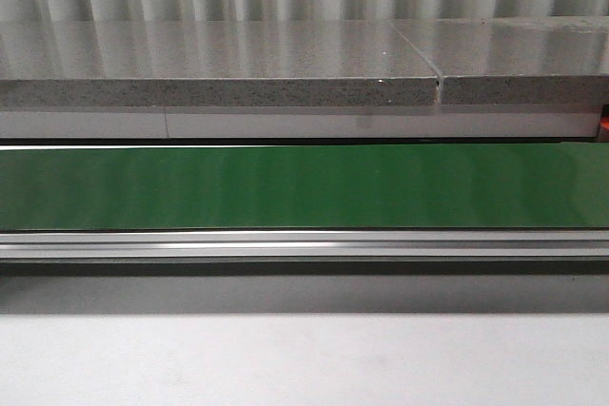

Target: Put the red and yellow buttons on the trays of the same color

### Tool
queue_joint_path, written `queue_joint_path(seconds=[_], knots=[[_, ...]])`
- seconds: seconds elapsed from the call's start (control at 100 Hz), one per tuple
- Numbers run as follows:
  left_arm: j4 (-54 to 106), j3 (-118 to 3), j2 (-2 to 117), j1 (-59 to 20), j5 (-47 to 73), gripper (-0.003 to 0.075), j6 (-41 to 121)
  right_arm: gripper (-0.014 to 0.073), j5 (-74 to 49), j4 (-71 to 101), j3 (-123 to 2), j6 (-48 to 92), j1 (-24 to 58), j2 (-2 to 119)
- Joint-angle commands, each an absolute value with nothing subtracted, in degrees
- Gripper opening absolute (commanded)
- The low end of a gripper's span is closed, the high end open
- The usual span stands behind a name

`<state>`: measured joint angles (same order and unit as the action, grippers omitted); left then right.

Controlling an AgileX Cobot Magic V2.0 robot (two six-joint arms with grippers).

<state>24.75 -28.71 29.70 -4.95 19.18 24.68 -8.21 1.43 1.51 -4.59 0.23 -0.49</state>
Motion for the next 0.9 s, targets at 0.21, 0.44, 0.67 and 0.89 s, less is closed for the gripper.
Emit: queue_joint_path(seconds=[0.21,0.44,0.67,0.89], knots=[[1.7,-26.2,26.3,-5.4,11.7,-0.0020,-1.6,-0.0067,-3.5,0.7,1.6,-4.7,0.3,-1.5],[-1.3,-18.0,18.2,-5.4,4.7,-0.0020,-5.4,-0.0067,-3.5,0.7,1.6,-4.7,0.3,-1.5],[-1.7,-10.3,7.0,-5.4,4.8,-0.0020,-5.4,-0.0067,-3.5,0.7,1.6,-4.7,0.3,-1.5],[-1.7,-4.9,-0.9,-5.3,4.8,-0.0020,-5.4,-0.0067,-3.5,0.7,1.6,-4.7,0.3,-1.5]])
